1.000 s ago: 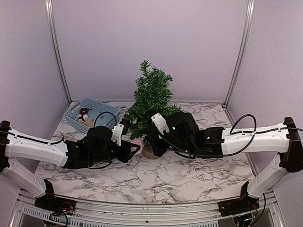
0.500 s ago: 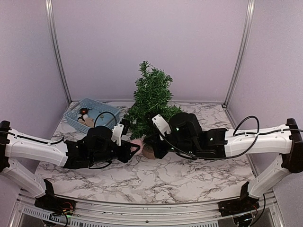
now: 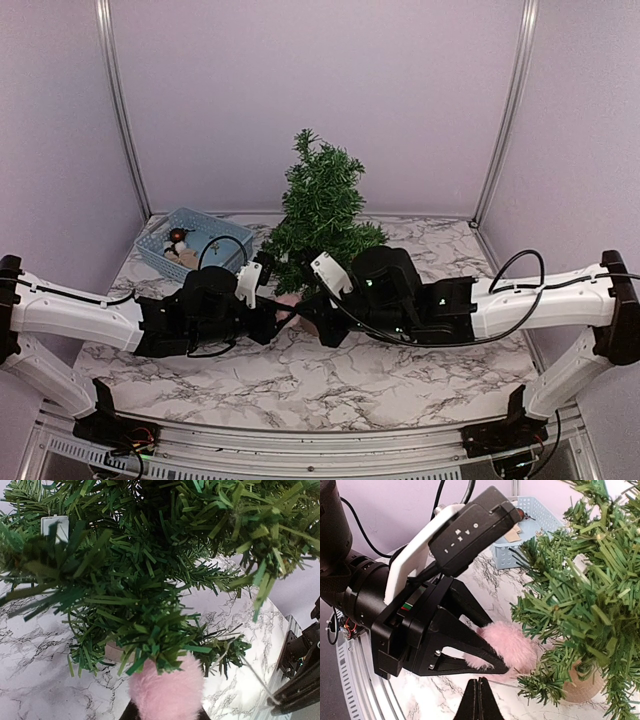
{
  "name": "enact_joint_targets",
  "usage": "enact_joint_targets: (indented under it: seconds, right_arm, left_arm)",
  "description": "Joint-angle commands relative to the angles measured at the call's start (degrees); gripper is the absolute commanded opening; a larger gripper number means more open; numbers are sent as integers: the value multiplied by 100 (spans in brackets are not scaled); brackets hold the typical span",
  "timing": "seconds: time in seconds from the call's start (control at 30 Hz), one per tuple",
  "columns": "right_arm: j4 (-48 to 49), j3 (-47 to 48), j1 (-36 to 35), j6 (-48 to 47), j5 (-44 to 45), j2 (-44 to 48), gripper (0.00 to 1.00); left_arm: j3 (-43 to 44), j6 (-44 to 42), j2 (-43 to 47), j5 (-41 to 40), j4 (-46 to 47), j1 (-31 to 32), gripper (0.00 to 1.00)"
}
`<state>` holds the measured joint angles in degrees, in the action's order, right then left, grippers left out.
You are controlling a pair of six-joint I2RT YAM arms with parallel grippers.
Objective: Decorate the small christmas tree
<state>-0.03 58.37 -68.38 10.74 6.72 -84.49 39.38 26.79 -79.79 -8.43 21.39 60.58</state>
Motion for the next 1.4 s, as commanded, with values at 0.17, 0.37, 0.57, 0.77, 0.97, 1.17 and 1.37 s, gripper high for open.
enact_joint_targets:
  seconds: [0.17,0.37,0.57,0.77,0.97,1.17,1.37]
  right_arm:
    - [-252,514,341,102,340,-112,0]
    - [-331,512,457,204,230,-142,0]
    - [-365,399,479,253,233,-97,0]
    - [-302,270,493,183,89,2,0]
    - [159,114,323,-51,-283,249,0]
    - [113,168,68,-176,-238,229,0]
    - [21,247,7,-143,3,144,0]
  left_arm:
    - [108,-101,-5,21,76,-28,0]
    - [128,-118,-42,25,76,-28,0]
    - [106,-121,-37,12,76,-31,0]
    - [82,-108,-21,8,74,-31,0]
    - [80,-104,-13,27,75,-28,0]
    - [77,-102,13,34,74,-28,0]
    - [69,-88,5,37,76,-28,0]
